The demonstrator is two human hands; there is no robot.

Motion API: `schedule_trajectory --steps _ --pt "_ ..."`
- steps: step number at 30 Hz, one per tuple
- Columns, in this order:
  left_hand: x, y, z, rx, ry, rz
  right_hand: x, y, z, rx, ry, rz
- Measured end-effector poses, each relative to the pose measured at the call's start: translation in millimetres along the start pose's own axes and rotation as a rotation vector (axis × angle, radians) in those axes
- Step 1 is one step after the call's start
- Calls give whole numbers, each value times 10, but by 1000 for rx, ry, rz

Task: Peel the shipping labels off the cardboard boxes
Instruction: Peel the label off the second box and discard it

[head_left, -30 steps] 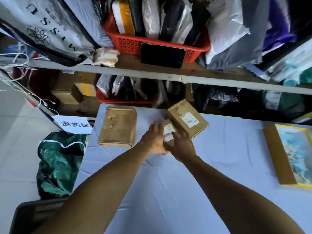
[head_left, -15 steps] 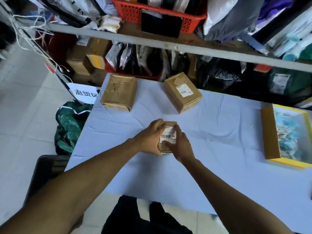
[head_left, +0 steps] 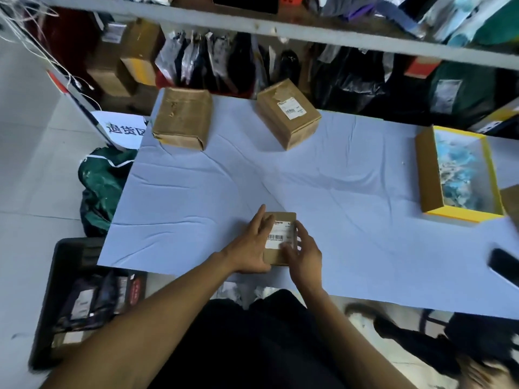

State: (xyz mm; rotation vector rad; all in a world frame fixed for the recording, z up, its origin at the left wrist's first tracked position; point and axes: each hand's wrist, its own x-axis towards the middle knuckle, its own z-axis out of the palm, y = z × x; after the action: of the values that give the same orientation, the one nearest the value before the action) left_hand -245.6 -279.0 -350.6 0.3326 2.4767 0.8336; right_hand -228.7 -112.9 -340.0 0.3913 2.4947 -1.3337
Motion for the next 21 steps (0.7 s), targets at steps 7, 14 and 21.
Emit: schedule_trajectory --steps 7,14,21 --pt "108 -12 67 -346 157 -158 206 7 -112 -146 33 -156" --pt "113 -55 131 -444 163 -203 304 9 -137 -243 10 -193" --pt "118 -82 156 -473 152 -209 358 -11 -91 -217 42 -131"
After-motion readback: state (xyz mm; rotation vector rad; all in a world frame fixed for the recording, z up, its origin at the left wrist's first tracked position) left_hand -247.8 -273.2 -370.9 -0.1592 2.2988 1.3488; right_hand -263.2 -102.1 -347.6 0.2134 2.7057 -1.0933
